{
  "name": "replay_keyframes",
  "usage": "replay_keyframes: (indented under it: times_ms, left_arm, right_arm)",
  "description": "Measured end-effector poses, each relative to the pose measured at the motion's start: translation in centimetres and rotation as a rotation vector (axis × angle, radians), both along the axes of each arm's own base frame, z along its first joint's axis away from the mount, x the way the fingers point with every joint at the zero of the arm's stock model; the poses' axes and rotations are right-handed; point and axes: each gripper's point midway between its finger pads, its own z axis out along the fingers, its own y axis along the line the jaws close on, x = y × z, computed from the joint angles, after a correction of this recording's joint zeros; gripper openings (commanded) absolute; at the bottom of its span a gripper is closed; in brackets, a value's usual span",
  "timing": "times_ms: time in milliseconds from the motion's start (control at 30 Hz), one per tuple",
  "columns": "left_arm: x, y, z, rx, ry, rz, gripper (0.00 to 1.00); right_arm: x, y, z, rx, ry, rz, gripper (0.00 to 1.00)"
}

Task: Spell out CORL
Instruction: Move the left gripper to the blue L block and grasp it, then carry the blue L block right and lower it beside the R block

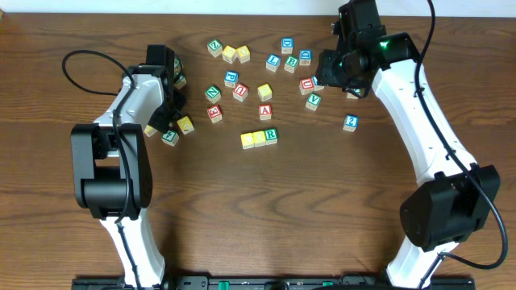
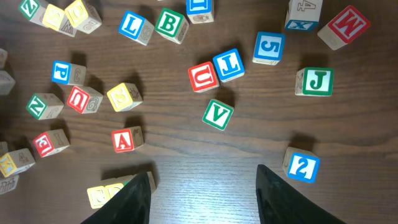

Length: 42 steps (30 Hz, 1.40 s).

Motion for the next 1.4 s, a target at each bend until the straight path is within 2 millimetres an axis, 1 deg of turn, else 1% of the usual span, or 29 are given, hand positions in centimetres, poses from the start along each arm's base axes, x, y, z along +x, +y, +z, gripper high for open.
replay_keyframes:
  times_ms: [233, 267, 333, 467, 800, 967, 1067, 1133, 1200, 1333, 1400]
  left_arm:
    - [0.5, 0.2, 0.1, 0.011, -0.022, 0.006, 0.49]
    - [0.5, 0.2, 0.1, 0.014, -0.023, 0.006, 0.44]
    - [0.5, 0.3, 0.1, 0.016, -0.022, 0.005, 0.38]
    - [0.5, 0.4, 0.2, 0.029, -0.017, -0.032, 0.33]
    - [0.5, 0.4, 0.2, 0.052, 0.003, -0.164, 0.32]
    - [0.8, -0.4, 0.3, 0.028, 0.009, -0.295, 0.32]
    - [1.8, -1.6, 1.2, -0.011, -0.02, -0.42, 0.32]
    - [2.7, -2.5, 2.1, -0.039, -0.054, -0.502, 0.32]
    - [3.1, -3.4, 3.1, -0.062, -0.085, -0.572, 0.32]
    - [3.2, -5.3, 6.6, -0.073, -0.166, -0.675, 0.32]
    - [3.2, -6.6, 8.7, -0.063, -0.211, -0.718, 0.32]
  right_arm:
    - [-0.1, 0.0, -0.1, -0.004, 0.005, 0.004, 0.5]
    - [-0.1, 0.0, -0.1, -0.004, 0.005, 0.005, 0.51]
    - [-0.2, -0.1, -0.1, -0.005, 0.007, 0.005, 0.52]
    - [-0.2, -0.1, -0.1, -0.007, 0.007, 0.008, 0.52]
    - [-0.2, -0.1, -0.1, -0.008, 0.005, 0.012, 0.56]
    - [-0.1, 0.0, -0.1, -0.008, 0.002, 0.012, 0.57]
    - [0.0, -0.2, -0.1, -0.015, -0.001, 0.009, 0.58]
    - [0.0, -0.3, 0.0, -0.024, -0.005, 0.006, 0.59]
    - [0.2, -0.4, 0.0, -0.026, -0.011, 0.005, 0.6]
    - [0.4, -0.7, 0.1, -0.028, -0.015, -0.004, 0.61]
    - [0.5, -1.2, 0.1, -0.028, -0.015, -0.014, 0.61]
